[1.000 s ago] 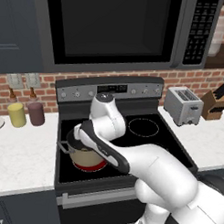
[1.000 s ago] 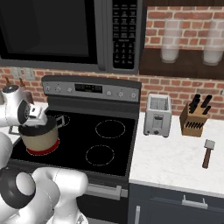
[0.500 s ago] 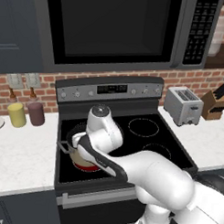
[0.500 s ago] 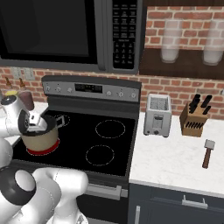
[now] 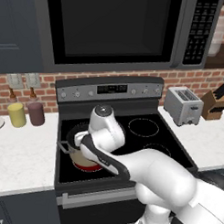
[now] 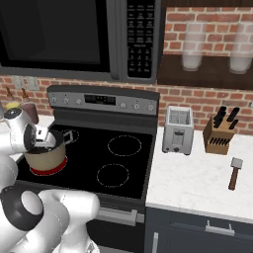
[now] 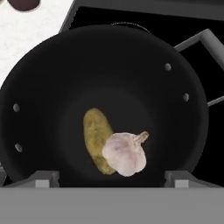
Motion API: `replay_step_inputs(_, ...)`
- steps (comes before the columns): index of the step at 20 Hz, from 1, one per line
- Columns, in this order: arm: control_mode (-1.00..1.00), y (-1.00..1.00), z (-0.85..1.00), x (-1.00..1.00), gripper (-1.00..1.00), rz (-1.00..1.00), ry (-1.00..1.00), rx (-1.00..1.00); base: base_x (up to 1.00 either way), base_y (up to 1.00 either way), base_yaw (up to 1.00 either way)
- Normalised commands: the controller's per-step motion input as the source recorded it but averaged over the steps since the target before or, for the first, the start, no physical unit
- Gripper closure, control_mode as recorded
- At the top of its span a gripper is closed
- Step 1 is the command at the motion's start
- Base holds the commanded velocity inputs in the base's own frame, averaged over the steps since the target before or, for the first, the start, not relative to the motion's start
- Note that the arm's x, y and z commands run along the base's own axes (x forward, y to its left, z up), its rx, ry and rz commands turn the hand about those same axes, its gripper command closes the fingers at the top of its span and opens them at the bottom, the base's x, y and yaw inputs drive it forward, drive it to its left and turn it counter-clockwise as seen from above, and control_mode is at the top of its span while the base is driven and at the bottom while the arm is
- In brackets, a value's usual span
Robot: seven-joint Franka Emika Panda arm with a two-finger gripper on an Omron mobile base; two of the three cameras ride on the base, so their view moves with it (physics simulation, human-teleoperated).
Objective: Put the potato and garlic in the pot. Retrieve the spatula and lightly stir the vegetables in the pot.
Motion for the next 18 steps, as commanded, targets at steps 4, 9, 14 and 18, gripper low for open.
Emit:
replay_step_inputs(4, -1.0, 0.0, 0.83, -0.4, -1.0, 0.0, -0.23, 0.0, 0.0, 0.0, 0.0)
replay_step_inputs(9, -1.0, -0.11, 1.0, -0.5, -1.0, 0.0, -0.18, 0.12, 0.0, 0.0, 0.0)
replay_step_inputs(14, -1.0, -0.4, 1.0, -0.27, -1.0, -0.05, 0.04, 0.21, 0.0, 0.0, 0.0)
replay_step_inputs(18, -1.0, -0.64, 0.8, -0.37, -1.0, -0.18, 0.11, 0.19, 0.0, 0.0, 0.0)
